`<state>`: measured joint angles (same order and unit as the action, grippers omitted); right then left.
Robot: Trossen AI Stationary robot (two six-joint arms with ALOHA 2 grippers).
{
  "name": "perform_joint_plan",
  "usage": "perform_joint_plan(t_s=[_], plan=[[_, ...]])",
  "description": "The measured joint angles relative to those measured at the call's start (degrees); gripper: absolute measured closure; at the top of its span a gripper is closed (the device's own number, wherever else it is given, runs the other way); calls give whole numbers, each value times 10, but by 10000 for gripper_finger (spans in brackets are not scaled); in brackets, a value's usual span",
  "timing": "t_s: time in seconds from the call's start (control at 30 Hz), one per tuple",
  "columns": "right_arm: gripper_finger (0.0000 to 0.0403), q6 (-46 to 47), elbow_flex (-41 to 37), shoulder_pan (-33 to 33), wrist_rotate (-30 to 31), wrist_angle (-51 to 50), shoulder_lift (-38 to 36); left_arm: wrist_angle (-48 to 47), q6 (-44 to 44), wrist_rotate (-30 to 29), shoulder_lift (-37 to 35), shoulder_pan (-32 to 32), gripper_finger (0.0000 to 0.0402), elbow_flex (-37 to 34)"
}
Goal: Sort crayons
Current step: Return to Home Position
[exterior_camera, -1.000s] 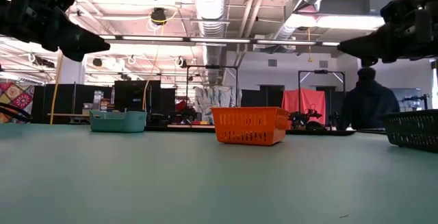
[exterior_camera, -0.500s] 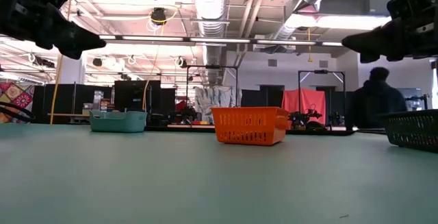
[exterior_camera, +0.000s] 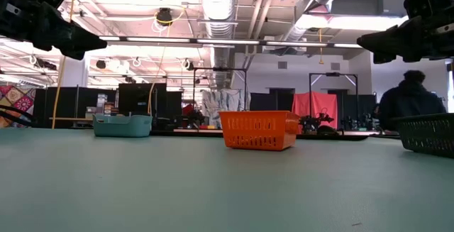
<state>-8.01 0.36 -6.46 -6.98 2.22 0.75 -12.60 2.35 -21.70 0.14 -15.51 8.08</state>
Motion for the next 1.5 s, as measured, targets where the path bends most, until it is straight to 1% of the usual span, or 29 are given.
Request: perform_joint_plan(t_s=[0.17,0.27,0.33,0.57,0.7,0.87,1.5], plan=[[347,-3,0,0,9,-3,0,7,23,-13,0,1,292,0],[347,-9,0,0,9,-3,0,18,56,-42,0,1,292,0],[347,-9,0,0,9,-3,0,30,73,-48,0,5,292,0],[347,-7,-1,1,9,-3,0,67,105,-13,0,35,292,0],[347,-6,-1,1,9,-3,0,56,106,26,0,48,292,0],[347,-6,-1,1,9,-4,0,33,114,62,1,49,292,0],[347,-5,-1,1,10,-2,0,29,101,60,1,49,292,0]])
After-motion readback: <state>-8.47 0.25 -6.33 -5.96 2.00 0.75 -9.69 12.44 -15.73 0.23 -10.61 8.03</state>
